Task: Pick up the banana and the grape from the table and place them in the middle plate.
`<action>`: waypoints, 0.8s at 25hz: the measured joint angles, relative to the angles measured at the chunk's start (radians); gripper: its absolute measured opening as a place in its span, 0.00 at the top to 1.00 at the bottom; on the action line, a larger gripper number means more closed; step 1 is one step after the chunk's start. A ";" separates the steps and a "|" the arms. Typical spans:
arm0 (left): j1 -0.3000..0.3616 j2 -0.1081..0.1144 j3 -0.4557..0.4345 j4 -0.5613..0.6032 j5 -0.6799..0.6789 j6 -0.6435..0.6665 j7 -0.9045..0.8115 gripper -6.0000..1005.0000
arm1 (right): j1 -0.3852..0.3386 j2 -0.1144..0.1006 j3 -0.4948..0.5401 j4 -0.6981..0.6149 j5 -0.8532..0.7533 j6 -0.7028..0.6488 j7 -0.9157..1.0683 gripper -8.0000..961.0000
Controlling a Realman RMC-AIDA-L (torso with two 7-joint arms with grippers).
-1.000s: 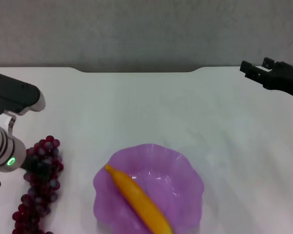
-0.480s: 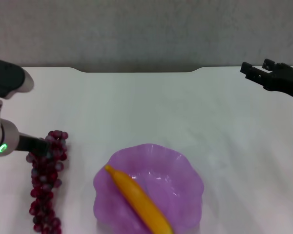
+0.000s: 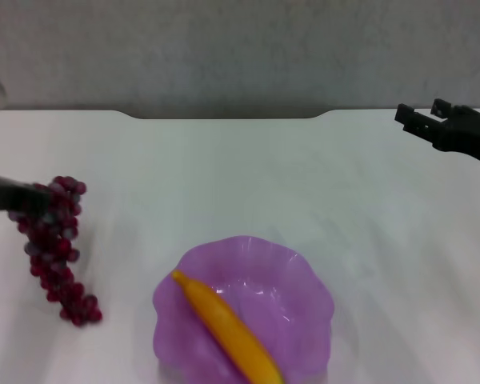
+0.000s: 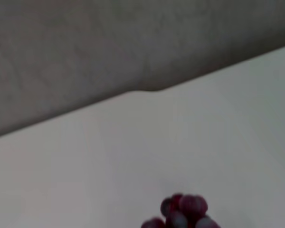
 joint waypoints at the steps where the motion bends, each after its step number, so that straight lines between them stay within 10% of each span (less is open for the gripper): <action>1: 0.002 0.000 -0.013 -0.016 0.000 -0.003 0.010 0.82 | -0.001 0.000 0.000 0.000 0.000 0.000 0.000 0.20; 20: 0.033 -0.004 -0.069 -0.373 -0.143 -0.142 0.140 0.83 | -0.003 0.000 0.000 0.000 0.000 0.000 0.000 0.20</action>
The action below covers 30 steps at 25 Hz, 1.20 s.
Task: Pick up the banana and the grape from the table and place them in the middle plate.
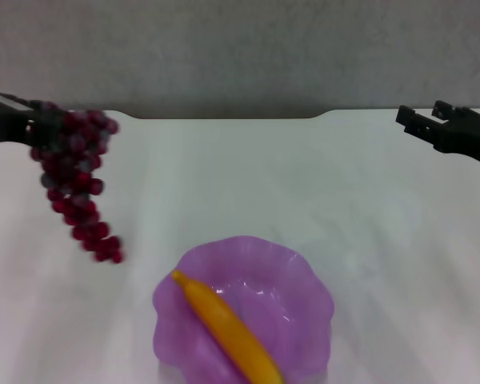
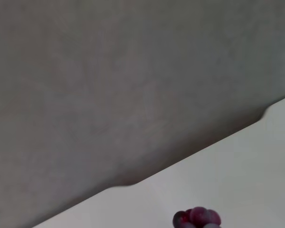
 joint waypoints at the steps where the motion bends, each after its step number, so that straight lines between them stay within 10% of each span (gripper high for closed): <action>1: 0.004 0.000 0.002 -0.016 -0.019 -0.012 0.007 0.83 | -0.001 0.000 0.000 0.000 0.000 0.000 0.000 0.20; 17: 0.000 0.000 0.053 -0.045 -0.431 -0.183 0.143 0.83 | -0.004 0.000 0.000 0.002 0.000 0.000 0.000 0.20; 30: -0.012 -0.002 0.229 -0.014 -0.384 -0.106 0.130 0.83 | 0.005 0.000 -0.001 -0.003 0.000 0.000 -0.001 0.20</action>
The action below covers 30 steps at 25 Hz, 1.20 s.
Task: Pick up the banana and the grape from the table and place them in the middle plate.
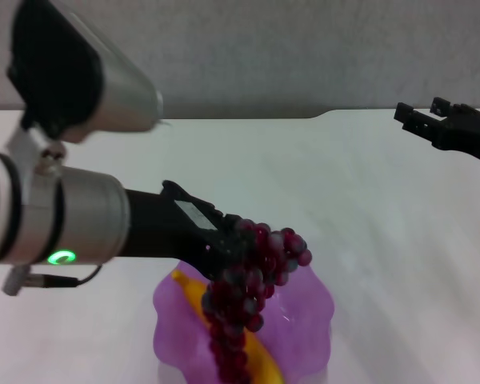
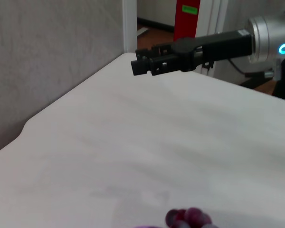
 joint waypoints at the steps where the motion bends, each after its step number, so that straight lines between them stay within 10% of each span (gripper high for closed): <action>1: -0.002 0.000 0.024 0.013 0.021 0.017 -0.007 0.83 | 0.001 0.000 0.000 0.000 0.000 0.000 -0.001 0.20; 15: -0.055 0.000 0.194 0.282 0.218 0.222 -0.101 0.83 | 0.001 0.000 -0.011 0.004 0.000 0.000 -0.003 0.20; 30: -0.064 0.001 0.286 0.297 0.305 0.264 -0.143 0.79 | 0.003 -0.001 -0.011 0.004 0.000 0.000 -0.002 0.20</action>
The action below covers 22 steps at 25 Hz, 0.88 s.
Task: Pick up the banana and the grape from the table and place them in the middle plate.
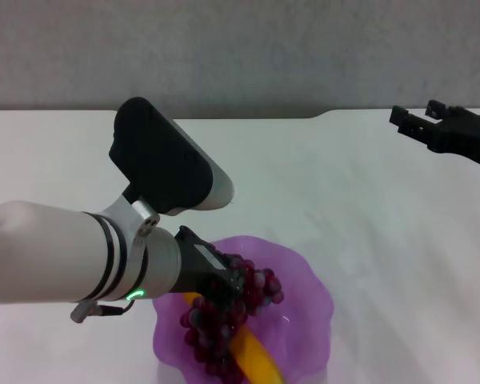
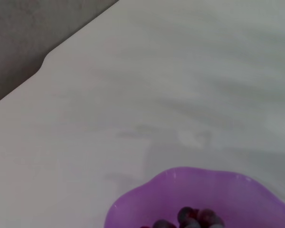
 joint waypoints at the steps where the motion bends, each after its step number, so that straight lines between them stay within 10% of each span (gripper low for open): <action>1: 0.000 0.000 0.000 0.000 0.001 0.000 -0.001 0.79 | 0.000 0.000 0.000 0.000 0.000 0.000 0.000 0.20; 12: 0.007 -0.001 0.000 -0.001 0.010 0.009 -0.011 0.70 | 0.000 -0.001 0.000 0.000 -0.001 0.000 0.000 0.20; 22: 0.042 0.004 -0.030 -0.028 0.014 0.134 0.024 0.24 | 0.000 -0.001 -0.002 0.000 -0.002 0.000 -0.001 0.20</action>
